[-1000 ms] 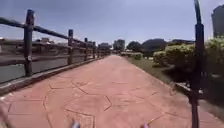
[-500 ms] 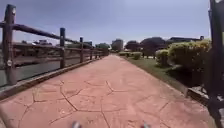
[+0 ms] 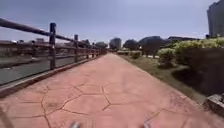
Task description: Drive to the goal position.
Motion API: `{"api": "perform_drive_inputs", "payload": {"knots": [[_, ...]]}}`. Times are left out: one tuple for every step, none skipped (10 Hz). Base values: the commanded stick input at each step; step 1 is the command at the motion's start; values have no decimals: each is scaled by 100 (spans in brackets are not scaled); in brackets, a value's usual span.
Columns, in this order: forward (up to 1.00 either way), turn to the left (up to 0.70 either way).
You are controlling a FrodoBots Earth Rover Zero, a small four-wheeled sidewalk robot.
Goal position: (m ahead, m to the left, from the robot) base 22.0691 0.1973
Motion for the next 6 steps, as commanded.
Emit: {"api": "perform_drive_inputs", "payload": {"knots": [[85,0],[85,0],[85,0],[85,0],[85,0],[85,0]]}}
